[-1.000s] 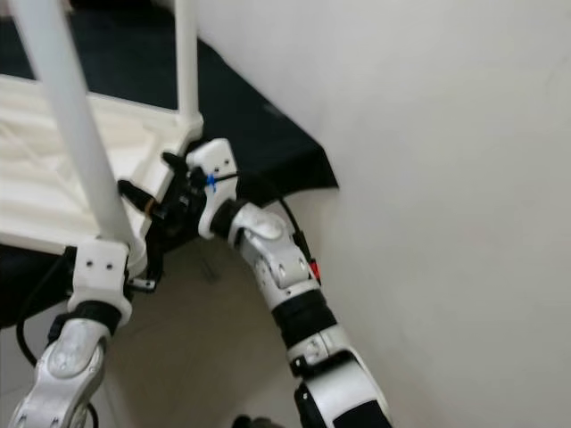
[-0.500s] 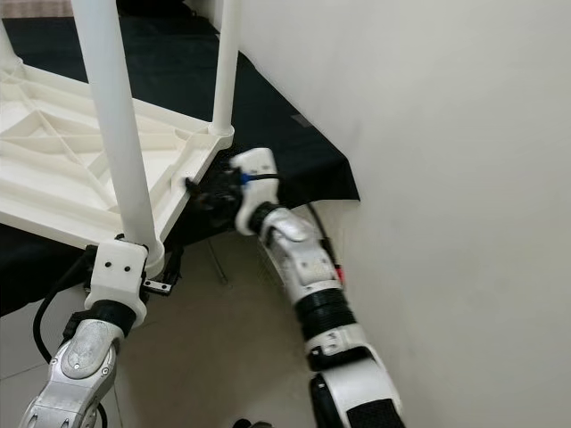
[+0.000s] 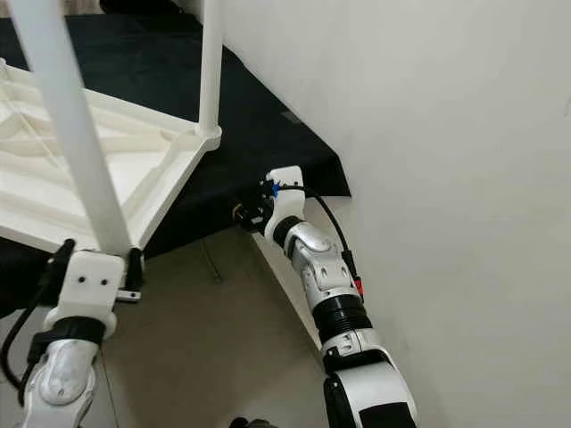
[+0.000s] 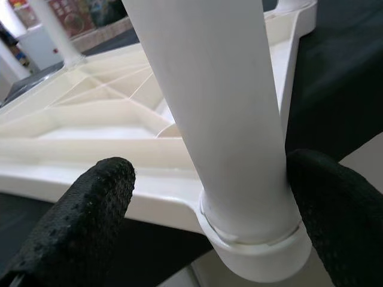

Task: Building children table

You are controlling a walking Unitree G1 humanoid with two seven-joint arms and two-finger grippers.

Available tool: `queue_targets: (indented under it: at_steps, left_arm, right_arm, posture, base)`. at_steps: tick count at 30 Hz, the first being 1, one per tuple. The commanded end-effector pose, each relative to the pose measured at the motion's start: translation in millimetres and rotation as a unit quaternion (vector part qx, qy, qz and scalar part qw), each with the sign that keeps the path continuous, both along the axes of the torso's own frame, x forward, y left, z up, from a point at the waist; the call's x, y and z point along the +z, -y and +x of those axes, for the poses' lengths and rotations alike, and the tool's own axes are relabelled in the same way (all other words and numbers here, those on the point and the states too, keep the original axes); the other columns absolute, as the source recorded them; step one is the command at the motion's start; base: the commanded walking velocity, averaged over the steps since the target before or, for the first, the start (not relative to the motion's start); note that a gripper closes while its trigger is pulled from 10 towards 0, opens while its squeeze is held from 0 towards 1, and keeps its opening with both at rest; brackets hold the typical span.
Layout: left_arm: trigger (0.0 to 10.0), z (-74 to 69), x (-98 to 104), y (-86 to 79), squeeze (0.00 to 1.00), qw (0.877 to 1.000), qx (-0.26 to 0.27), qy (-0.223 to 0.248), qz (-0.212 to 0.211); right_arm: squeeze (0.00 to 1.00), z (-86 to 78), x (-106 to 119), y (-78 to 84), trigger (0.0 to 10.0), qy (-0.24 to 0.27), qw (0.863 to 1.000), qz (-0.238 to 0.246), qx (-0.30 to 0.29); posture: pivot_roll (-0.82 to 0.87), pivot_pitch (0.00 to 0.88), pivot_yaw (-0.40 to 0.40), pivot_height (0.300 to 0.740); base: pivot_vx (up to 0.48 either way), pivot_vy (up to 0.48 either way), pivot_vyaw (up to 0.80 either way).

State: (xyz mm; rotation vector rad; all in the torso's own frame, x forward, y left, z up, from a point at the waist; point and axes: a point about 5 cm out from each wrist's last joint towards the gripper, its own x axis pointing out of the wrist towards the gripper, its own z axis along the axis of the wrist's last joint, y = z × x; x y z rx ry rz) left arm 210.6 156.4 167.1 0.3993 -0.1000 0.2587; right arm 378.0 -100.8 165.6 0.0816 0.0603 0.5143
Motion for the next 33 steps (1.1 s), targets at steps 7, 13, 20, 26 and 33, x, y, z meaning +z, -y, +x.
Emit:
queue_targets:
  at_steps: [7, 13, 20, 26, 33]
  left_arm:
    - [10.0, -23.2, -20, 35.4, 0.0, 0.983, -0.152, -0.088, -0.049]
    - [10.0, -27.1, -17, 55.8, 0.0, 0.97, -0.216, -0.092, -0.062]
    - [10.0, -11.0, -8, 67.6, 0.0, 0.955, -0.272, -0.077, -0.093]
    - [10.0, 20.8, -1, 65.6, 0.0, 0.947, -0.297, -0.054, -0.106]
    - [10.0, 56.9, 12, 55.9, 0.0, 0.95, -0.295, -0.021, -0.102]
  right_arm:
    - [0.0, 5.4, -6, 21.4, 10.0, -0.007, 0.999, -0.024, -0.03]
    - [0.0, 5.7, -9, 25.5, 10.0, -0.013, 0.999, -0.033, -0.039]
    - [0.0, 9.4, -6, 33.4, 10.0, 0.0, 0.996, -0.026, -0.082]
    - [0.0, 13.8, 12, 43.1, 10.0, 0.035, 0.989, 0.014, -0.142]
    - [0.0, 12.8, 26, 42.7, 10.0, 0.066, 0.986, 0.043, -0.148]
  posture:
    - [0.15, 0.095, -0.197, 0.74]
    - [0.15, 0.1, -0.197, 0.74]
    - [0.14, 0.103, -0.196, 0.74]
    - [0.13, 0.099, -0.183, 0.74]
    - [0.13, 0.093, -0.173, 0.74]
  base:
    - [0.0, 0.0, 0.0]
    - [0.0, 0.0, 0.0]
    - [0.0, 0.0, 0.0]
    - [0.0, 0.0, 0.0]
    - [0.0, 0.0, 0.0]
